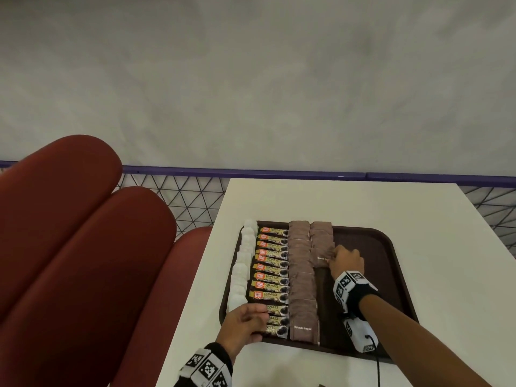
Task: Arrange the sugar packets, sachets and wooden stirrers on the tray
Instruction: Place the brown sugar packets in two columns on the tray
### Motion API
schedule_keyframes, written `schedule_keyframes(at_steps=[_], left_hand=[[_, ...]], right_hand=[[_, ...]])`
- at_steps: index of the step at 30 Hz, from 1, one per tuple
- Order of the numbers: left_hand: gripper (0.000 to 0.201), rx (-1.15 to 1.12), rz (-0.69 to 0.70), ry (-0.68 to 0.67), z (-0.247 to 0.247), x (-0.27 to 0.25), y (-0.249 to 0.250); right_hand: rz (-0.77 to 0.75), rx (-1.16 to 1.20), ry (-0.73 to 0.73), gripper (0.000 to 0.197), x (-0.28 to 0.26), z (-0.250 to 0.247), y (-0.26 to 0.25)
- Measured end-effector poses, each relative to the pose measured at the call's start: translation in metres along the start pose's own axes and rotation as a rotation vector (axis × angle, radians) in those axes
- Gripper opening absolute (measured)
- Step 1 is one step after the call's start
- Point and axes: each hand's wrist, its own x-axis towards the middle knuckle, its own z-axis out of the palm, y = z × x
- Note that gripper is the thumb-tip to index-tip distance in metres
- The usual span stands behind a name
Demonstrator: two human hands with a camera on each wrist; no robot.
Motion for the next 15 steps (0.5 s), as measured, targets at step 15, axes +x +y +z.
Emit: schedule_keyframes(at_steps=[15], left_hand=[[0.023,0.601,0.071,-0.317,0.019,-0.020,-0.014]], right_hand=[[-0.125,0.263,0.139,0.029,-0.047,-0.006,0.043]])
